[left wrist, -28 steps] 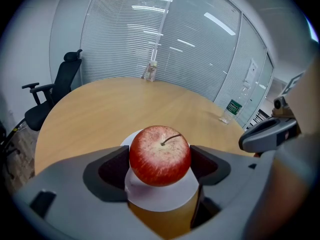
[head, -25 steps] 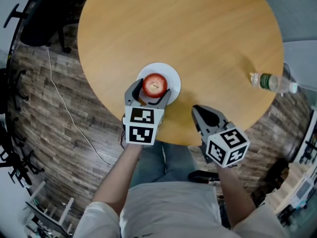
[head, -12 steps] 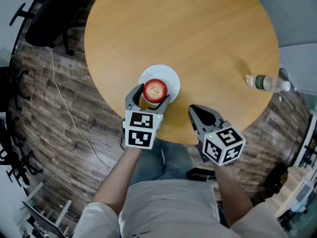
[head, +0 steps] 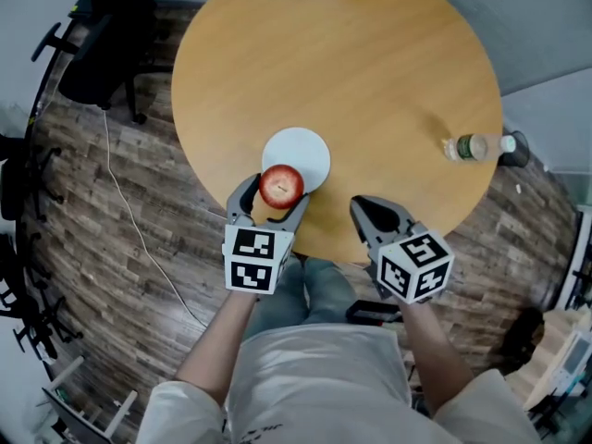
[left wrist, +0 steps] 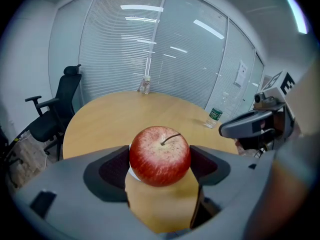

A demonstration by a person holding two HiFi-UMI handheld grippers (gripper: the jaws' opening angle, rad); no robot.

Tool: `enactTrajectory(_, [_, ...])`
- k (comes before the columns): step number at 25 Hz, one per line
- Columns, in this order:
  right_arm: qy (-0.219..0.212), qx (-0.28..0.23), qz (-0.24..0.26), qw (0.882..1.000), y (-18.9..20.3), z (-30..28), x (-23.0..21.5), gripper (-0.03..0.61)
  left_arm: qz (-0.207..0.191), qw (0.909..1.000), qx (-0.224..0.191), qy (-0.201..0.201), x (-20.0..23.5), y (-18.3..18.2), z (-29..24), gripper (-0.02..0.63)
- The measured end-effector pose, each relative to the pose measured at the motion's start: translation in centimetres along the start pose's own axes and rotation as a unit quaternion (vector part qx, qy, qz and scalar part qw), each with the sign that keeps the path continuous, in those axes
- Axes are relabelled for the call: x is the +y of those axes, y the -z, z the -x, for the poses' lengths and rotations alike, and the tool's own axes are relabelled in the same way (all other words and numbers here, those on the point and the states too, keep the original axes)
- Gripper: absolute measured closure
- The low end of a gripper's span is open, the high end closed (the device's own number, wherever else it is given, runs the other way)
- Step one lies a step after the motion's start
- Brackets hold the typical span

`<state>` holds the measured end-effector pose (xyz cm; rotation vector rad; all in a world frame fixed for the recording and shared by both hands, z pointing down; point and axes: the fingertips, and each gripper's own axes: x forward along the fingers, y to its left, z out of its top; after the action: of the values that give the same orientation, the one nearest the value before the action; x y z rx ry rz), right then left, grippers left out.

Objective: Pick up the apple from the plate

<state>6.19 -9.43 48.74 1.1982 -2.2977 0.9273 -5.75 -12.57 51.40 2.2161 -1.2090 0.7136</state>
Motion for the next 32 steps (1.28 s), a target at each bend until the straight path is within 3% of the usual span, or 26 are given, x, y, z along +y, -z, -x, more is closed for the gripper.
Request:
enactTrajectory(16, [0.009,-0.054,0.043,0.998,-3.7,4.3,3.0,0.548,-0.015,0.9990,-0.039,0.019,-3.2,-1.1,8.3,0.236])
enactTrajectory(24, [0.016,-0.081,0.044,0.996,-5.4,5.9,3.6,0.548,0.004,0.9980,-0.057,0.028,-4.1,-1.7,10.2,0.236])
enactTrajectory(32, [0.002,-0.089,0.064,0.994,-6.2,6.6,4.8,0.548,-0.013,0.9972,-0.071,0.019,-4.0,-2.9,11.4,0.236])
